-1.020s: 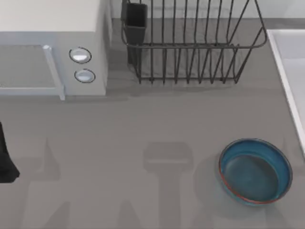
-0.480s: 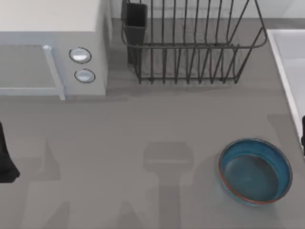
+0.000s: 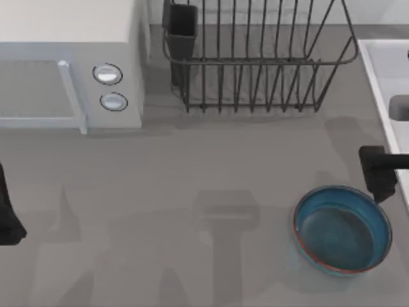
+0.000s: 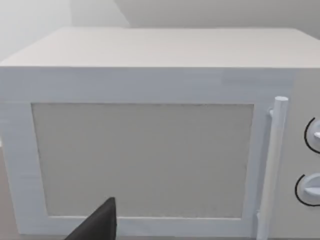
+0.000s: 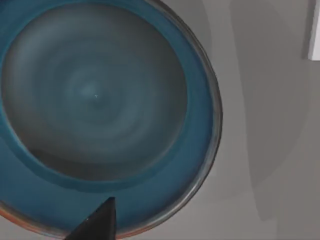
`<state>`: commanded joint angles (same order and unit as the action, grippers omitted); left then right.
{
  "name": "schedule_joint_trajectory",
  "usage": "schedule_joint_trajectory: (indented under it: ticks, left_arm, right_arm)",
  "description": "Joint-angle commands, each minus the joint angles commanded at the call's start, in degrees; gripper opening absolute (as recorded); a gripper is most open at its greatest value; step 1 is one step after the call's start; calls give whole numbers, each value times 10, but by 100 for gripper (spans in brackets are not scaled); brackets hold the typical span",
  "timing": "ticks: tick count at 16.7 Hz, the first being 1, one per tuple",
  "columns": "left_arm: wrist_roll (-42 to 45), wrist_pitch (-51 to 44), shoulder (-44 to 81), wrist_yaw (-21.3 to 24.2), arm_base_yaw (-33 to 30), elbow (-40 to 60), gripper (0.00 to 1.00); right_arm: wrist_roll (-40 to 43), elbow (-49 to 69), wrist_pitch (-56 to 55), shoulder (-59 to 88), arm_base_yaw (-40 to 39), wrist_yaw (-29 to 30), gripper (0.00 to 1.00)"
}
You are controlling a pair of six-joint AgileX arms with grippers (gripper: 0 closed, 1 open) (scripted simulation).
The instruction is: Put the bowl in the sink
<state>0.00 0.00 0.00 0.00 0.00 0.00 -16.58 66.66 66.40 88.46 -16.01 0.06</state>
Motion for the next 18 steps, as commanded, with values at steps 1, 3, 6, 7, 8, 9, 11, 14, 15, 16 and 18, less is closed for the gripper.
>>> schedule_joint_trajectory:
  ticks: [1, 3, 6, 7, 8, 9, 11, 14, 15, 16, 18]
  left_arm:
    - [0, 0, 0, 0, 0, 0, 100]
    - [0, 0, 0, 0, 0, 0, 100]
    - [0, 0, 0, 0, 0, 0, 100]
    - [0, 0, 0, 0, 0, 0, 100]
    - [0, 0, 0, 0, 0, 0, 100]
    - [0, 0, 0, 0, 0, 0, 100]
    - [0, 0, 0, 0, 0, 0, 100]
    - [0, 0, 0, 0, 0, 0, 100]
    - [0, 0, 0, 0, 0, 0, 100]
    - [0, 0, 0, 0, 0, 0, 100]
    - [0, 0, 0, 0, 0, 0, 100]
  right_arm:
    - [-3, 11, 10, 13, -3, 0, 100]
    - [-4, 20, 17, 21, -4, 0, 100]
    - [-4, 20, 17, 21, -4, 0, 100]
    - [-4, 18, 15, 19, -2, 0, 100]
    - [-4, 16, 14, 20, -2, 0, 100]
    - [-4, 10, 6, 23, -2, 0, 100]
    - [-4, -13, -27, 33, -3, 0, 100]
    - [-5, -66, -113, 62, -5, 0, 100]
    - [-6, -85, -144, 71, -5, 0, 100]
    - [-6, -103, -171, 80, -5, 0, 100]
    - [-8, -129, -207, 94, -6, 0, 100]
